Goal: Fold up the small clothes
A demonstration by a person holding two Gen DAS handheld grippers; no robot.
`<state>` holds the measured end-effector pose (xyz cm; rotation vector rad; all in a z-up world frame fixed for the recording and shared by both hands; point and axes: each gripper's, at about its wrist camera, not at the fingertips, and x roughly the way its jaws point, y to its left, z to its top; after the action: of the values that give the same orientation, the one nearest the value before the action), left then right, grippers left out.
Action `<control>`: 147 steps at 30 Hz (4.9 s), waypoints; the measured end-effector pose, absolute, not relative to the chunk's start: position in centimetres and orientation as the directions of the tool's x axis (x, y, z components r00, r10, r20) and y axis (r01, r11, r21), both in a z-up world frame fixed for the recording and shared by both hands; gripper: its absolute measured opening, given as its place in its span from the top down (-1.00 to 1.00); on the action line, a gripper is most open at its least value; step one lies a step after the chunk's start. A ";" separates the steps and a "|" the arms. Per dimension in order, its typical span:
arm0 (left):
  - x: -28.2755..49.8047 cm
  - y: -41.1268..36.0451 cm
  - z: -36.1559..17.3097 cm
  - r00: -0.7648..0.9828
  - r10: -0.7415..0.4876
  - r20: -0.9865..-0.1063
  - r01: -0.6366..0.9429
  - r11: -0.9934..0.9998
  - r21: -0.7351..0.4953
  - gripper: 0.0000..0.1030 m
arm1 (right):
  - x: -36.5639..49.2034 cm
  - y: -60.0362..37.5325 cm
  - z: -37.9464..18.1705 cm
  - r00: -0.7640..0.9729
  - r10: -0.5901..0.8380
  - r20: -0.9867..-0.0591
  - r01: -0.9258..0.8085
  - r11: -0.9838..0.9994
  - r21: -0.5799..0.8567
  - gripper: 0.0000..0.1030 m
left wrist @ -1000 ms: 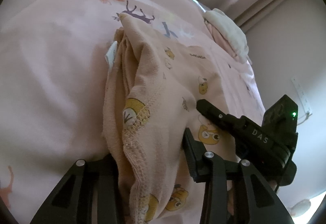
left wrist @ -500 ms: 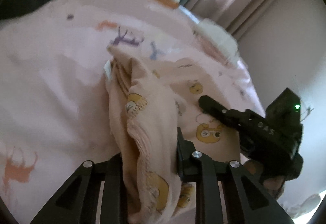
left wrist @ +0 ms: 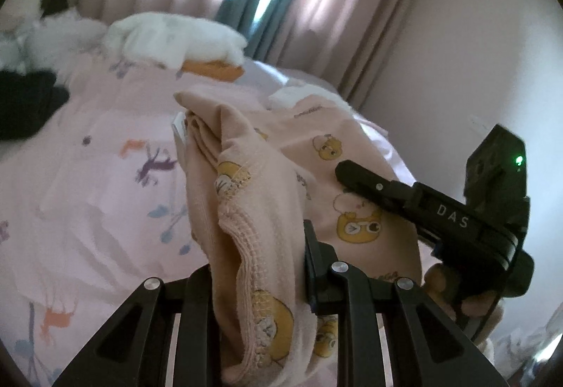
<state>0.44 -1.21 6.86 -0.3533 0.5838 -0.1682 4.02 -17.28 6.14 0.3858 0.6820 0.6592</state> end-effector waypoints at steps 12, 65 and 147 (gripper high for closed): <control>2.8 -4.3 1.9 0.775 -0.237 -0.586 0.009 0.931 -0.365 0.57 | 5.9 -20.8 2.1 0.563 0.619 -0.547 -0.380 0.782 0.494 0.59; -1.0 -3.4 -1.6 0.729 -0.164 -0.664 -0.062 0.951 -0.303 -0.90 | 0.0 -24.2 -3.3 0.453 0.249 -0.856 0.072 0.947 0.313 -0.90; 0.0 -6.3 -2.3 0.657 -0.066 -0.751 -0.100 0.980 -0.174 -0.98 | 0.7 -23.3 -5.8 0.370 0.032 -0.928 0.085 0.994 0.068 -0.99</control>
<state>-0.01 -6.28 -2.26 -0.2076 0.8556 0.0194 0.71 -23.26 -5.85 0.1111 1.1916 -0.0345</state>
